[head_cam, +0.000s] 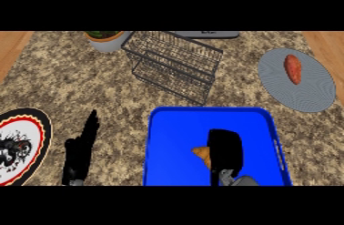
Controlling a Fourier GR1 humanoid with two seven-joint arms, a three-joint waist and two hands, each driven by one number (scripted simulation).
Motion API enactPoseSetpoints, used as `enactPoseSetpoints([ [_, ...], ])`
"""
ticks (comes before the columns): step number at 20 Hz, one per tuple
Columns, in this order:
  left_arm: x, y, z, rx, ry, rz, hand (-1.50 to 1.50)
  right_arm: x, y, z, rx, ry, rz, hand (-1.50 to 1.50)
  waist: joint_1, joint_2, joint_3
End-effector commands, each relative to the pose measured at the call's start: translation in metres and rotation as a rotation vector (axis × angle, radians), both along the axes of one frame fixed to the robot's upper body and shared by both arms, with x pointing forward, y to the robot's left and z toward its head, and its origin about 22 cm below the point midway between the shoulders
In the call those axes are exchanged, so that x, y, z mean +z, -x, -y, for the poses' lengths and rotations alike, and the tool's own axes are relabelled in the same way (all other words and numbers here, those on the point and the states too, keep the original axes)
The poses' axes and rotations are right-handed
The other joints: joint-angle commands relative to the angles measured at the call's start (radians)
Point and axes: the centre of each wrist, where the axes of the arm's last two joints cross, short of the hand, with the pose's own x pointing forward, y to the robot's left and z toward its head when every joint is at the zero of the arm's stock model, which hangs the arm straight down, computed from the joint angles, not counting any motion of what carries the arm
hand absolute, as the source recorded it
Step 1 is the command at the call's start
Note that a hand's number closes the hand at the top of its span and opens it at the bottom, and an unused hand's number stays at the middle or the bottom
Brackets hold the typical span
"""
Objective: Pick the croissant from the tray and place it in the tiered basket
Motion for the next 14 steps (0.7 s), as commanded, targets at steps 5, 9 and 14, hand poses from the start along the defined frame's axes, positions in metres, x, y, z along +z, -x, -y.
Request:
enactPoseSetpoints([
  [5,-0.002,0.004,0.001,-0.006,-0.006,-0.006,0.00,0.025,-0.011,0.015,-0.150,-0.188,0.116,1.50,-0.001,0.006,0.005],
  [9,-0.002,0.004,-0.001,0.006,0.003,0.000,0.00,0.088,0.010,0.013,-0.198,-0.403,0.268,1.50,-0.016,0.000,0.005],
  [14,-0.009,0.013,-0.012,0.018,0.002,-0.019,0.00,0.161,0.037,0.015,-0.241,-0.558,0.507,1.50,-0.016,-0.004,0.003],
])
